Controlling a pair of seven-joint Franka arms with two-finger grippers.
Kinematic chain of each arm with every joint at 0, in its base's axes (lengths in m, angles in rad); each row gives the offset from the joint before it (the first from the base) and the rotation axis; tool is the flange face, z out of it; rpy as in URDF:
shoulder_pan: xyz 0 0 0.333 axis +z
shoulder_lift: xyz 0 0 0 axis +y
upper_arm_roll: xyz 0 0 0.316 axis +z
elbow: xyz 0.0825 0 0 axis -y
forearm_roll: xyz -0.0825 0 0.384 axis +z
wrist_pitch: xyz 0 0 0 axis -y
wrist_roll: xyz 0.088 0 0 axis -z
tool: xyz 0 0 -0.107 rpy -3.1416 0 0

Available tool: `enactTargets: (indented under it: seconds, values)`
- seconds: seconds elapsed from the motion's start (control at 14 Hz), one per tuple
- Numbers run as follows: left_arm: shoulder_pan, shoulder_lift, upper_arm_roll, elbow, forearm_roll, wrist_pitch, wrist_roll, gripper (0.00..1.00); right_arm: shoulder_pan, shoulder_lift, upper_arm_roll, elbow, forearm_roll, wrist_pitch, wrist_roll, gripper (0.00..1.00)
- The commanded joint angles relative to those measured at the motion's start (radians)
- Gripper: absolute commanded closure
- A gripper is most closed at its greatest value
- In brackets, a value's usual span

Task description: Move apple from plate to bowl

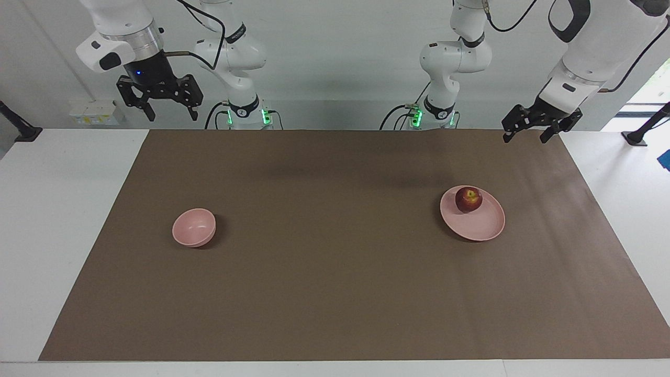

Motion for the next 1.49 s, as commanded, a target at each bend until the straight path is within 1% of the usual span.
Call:
enactTargets:
  seconds: [0.0, 0.21, 0.43, 0.64, 0.85, 1.07, 1.21, 1.42]
  values:
    - [0.0, -0.013, -0.004, -0.084, -0.001, 0.066, -0.004, 0.0, -0.008, -0.013, 0.001, -0.016, 0.004, 0.0, -0.023, 0.0]
    - [-0.003, -0.01, -0.007, -0.138, -0.001, 0.128, -0.002, 0.0, -0.008, -0.013, 0.001, -0.016, 0.004, 0.0, -0.023, 0.0]
    - [-0.011, -0.009, -0.007, -0.217, -0.001, 0.229, -0.002, 0.0, -0.008, -0.015, 0.001, -0.016, 0.004, 0.0, -0.023, 0.0]
    - [-0.018, 0.006, -0.007, -0.279, -0.001, 0.304, -0.002, 0.0, -0.008, -0.013, 0.001, -0.016, 0.004, 0.0, -0.023, 0.0]
    - [-0.032, 0.014, -0.007, -0.325, -0.003, 0.37, -0.002, 0.0, -0.008, -0.013, 0.001, -0.016, 0.004, 0.0, -0.023, 0.0]
    - [-0.038, 0.074, -0.007, -0.359, -0.003, 0.428, -0.001, 0.0, -0.008, -0.013, 0.001, -0.016, 0.004, 0.0, -0.023, 0.0]
    - [-0.038, 0.092, -0.007, -0.411, -0.003, 0.492, -0.001, 0.0, -0.008, -0.013, 0.001, -0.016, 0.004, 0.0, -0.023, 0.0]
    - [-0.061, 0.095, -0.007, -0.487, -0.003, 0.564, -0.002, 0.0, -0.008, -0.013, 0.001, -0.016, 0.004, 0.0, -0.023, 0.0]
